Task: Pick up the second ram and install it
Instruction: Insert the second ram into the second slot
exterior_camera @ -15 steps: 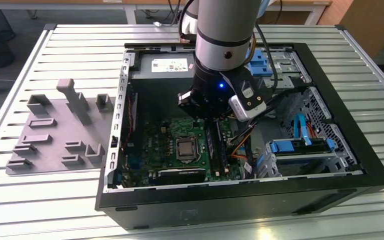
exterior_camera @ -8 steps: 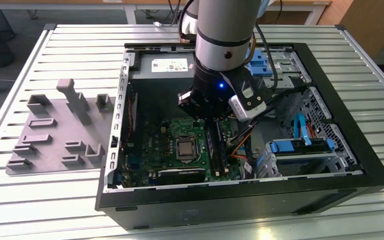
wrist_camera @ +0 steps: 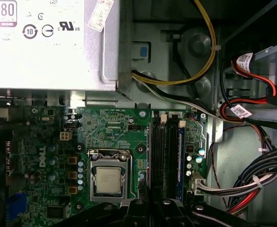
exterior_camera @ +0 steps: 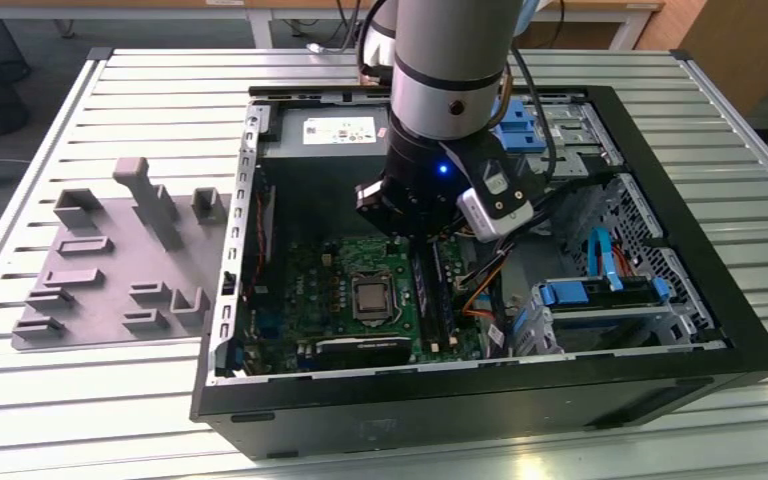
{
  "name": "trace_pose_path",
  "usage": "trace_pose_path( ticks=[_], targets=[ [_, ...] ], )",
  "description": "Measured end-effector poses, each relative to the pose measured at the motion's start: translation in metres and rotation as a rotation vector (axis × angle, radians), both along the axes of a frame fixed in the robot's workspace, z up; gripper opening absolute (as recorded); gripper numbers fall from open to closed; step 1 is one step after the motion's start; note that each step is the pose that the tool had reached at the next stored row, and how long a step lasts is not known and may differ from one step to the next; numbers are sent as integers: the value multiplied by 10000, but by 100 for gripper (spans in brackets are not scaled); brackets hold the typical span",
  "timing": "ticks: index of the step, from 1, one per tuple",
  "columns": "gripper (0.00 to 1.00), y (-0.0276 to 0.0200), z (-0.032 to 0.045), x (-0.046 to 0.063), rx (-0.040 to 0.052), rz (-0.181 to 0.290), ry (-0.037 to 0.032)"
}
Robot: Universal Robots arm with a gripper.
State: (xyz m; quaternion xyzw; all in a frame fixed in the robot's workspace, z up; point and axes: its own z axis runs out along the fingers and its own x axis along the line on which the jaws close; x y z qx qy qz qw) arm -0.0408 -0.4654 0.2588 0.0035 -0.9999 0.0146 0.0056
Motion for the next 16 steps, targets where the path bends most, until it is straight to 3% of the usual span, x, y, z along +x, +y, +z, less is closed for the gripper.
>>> trace_pose_path(
  ticks=[16],
  targets=[
    [14,0,16,0,0,0,0]
  ],
)
